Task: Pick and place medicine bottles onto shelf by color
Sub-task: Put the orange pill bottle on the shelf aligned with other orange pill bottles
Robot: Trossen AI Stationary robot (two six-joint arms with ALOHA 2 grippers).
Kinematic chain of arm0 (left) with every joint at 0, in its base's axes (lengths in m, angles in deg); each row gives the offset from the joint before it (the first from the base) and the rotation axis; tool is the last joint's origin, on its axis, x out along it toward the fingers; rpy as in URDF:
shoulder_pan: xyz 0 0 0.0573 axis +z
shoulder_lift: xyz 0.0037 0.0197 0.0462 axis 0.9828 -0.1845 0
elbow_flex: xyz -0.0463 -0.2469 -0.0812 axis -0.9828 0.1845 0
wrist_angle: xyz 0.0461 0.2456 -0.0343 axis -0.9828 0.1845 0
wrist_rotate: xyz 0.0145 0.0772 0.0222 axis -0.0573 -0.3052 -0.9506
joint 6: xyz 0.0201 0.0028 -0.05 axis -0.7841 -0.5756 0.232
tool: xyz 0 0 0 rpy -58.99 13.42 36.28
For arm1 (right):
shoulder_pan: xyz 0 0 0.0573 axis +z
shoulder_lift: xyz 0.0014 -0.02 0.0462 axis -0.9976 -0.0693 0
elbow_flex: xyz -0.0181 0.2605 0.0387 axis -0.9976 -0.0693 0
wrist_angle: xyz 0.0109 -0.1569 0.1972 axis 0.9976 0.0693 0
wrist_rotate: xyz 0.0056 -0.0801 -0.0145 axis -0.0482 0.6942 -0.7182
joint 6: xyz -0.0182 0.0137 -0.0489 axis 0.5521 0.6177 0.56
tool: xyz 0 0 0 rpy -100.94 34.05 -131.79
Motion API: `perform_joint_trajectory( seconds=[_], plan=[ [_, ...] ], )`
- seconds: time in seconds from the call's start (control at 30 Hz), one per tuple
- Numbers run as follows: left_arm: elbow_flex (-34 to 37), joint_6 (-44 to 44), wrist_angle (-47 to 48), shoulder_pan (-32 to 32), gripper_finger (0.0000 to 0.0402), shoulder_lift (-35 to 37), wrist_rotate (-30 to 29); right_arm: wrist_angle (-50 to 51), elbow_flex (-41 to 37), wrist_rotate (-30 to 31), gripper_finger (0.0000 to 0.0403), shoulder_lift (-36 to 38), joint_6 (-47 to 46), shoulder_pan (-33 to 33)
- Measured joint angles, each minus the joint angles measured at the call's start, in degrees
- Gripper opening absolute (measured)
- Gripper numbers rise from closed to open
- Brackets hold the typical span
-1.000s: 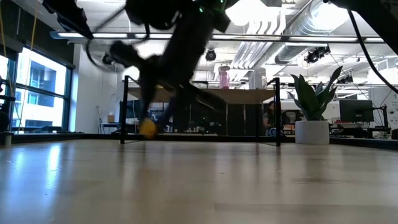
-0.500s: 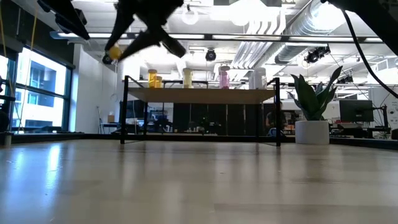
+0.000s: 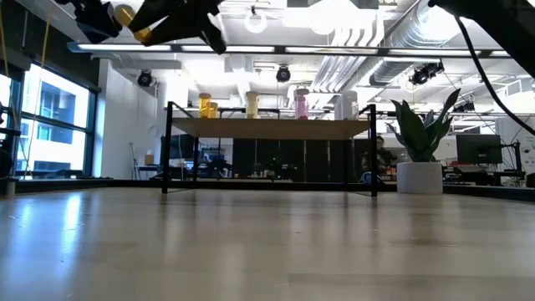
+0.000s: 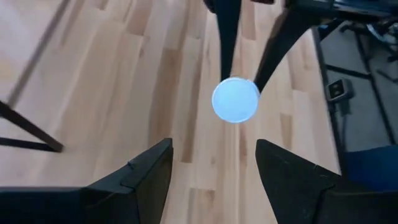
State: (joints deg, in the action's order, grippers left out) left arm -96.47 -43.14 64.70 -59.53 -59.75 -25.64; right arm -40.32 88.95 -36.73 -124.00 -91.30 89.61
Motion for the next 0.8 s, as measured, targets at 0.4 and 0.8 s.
perform_joint_trajectory(
  seconds=[0.4,0.8],
  plan=[
    [0.0,8.7,-3.6,0.0,0.0220,-3.4,2.5,0.3,0.0,-13.7,0.0080,0.0,11.7,-3.2],
    [0.0,10.5,-5.0,0.0,0.0220,-6.1,5.4,2.9,-0.1,-15.2,0.0081,0.0,14.0,-4.2]
  ],
)
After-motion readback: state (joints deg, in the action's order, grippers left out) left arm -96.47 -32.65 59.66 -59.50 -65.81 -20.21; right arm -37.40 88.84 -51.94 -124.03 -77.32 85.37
